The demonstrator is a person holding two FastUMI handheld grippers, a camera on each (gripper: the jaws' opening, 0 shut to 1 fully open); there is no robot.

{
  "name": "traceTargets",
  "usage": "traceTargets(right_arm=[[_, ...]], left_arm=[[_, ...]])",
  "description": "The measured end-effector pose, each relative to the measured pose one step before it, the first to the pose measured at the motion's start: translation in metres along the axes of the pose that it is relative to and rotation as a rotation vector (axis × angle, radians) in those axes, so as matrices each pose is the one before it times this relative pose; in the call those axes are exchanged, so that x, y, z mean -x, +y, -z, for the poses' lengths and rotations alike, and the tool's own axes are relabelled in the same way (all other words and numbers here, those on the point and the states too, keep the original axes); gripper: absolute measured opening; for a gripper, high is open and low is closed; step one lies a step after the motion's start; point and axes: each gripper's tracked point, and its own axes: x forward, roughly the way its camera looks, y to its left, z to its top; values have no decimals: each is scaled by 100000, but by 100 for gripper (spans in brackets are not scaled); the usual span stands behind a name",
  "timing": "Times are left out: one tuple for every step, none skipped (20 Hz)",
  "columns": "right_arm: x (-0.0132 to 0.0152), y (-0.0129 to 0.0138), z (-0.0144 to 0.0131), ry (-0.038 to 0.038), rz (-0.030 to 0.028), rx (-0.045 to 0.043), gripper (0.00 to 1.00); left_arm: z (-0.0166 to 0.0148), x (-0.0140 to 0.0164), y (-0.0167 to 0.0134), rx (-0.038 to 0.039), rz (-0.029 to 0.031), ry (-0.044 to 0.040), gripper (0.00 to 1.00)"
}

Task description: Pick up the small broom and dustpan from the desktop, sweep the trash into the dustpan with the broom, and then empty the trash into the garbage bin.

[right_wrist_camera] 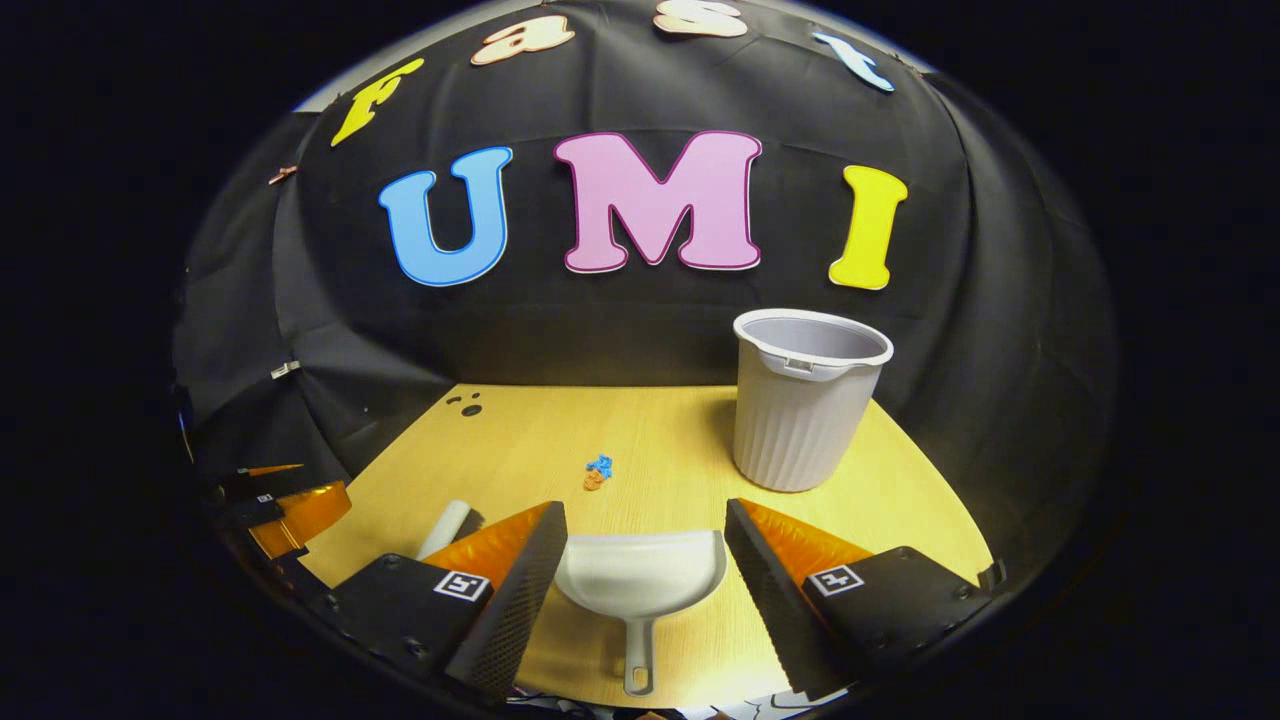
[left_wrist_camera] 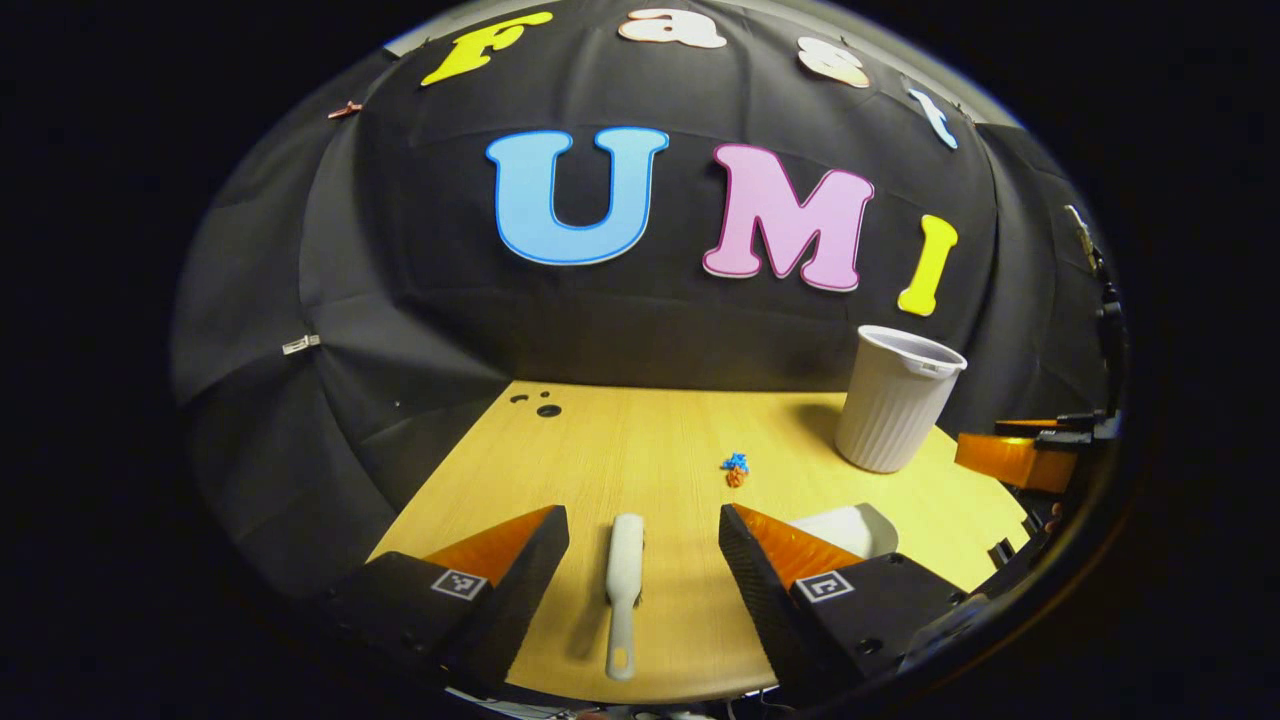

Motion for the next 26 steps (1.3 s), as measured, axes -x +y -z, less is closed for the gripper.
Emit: traceTargets(right_arm=[[140, -127, 99, 262, 304, 435, 99], [52, -149, 182, 782, 340, 4, 99], [68, -124, 255, 563, 40, -342, 99], [15, 4, 176, 530, 214, -313, 99], [-67, -2, 345, 672, 213, -87, 99], [-39, -67, 315, 716, 269, 142, 99], [61, -152, 335, 754, 396, 138, 99], [64, -67, 233, 600, 293, -226, 99], [128, -136, 256, 526, 168, -326, 99], [53, -150, 279, 607, 298, -197, 99], [32, -140, 381, 831, 297, -96, 99], [74, -128, 397, 760, 190, -201, 99], [-182, -71, 277, 885, 102, -316, 99], [-132, -109, 290, 862, 160, -402, 99], [150, -9, 422, 651, -104, -370, 99], [104, -14, 254, 415, -86, -149, 99], [513, -75, 397, 164, 114, 108, 99], [254, -166, 300, 283, 289, 116, 99], [78, -123, 187, 539, 319, -163, 99], [79, -208, 94, 304, 233, -579, 99], [50, -244, 152, 198, 233, -734, 99], [80, -215, 97, 263, 341, -502, 99], [87, -269, 184, 269, 441, -296, 99], [75, -300, 84, 268, 555, -398, 99], [-19, -294, 89, 211, 384, -479, 99], [22, -176, 41, 251, 400, -482, 99]], left_arm=[[670, -350, 225, 119, 1438, 2331, 96], [365, -258, 444, 752, -142, 1688, 96], [443, -643, 545, 1089, -81, 2277, 96], [677, -507, 272, 1137, 306, 3531, 96], [1159, -668, 204, 1028, -480, 3821, 96], [1196, -533, 315, 954, -453, 4085, 96], [1056, -851, 300, 944, -424, 3957, 96], [886, -849, 310, 857, -647, 3957, 96], [661, -604, 662, 257, -1919, 3615, 96], [522, -726, 454, 586, -619, 3163, 96], [635, -632, 136, 401, 575, 3677, 96], [513, -757, 233, 158, 417, 3231, 96], [599, -754, 290, -80, 334, 3587, 96], [424, -739, 150, 106, -123, 3219, 96], [406, -931, -62, 100, 814, 3046, 95], [222, -755, -81, 198, -18, 2693, 95], [360, -713, 51, 294, 16, 2557, 94], [284, -573, 53, 126, -585, 2611, 94], [160, -775, -113, -187, -539, 1879, 94], [160, -610, -137, -543, -684, 1920, 94], [281, -540, -3, -586, -685, 1820, 94], [101, -333, -82, -668, -749, 1416, 94], [46, -482, -95, -878, -873, 984, 94], [-77, -364, -69, -962, -1203, 670, 95], [-31, -415, -3, -1002, -1178, 819, 94], [28, -377, -29, -885, -1035, 1230, 93]])
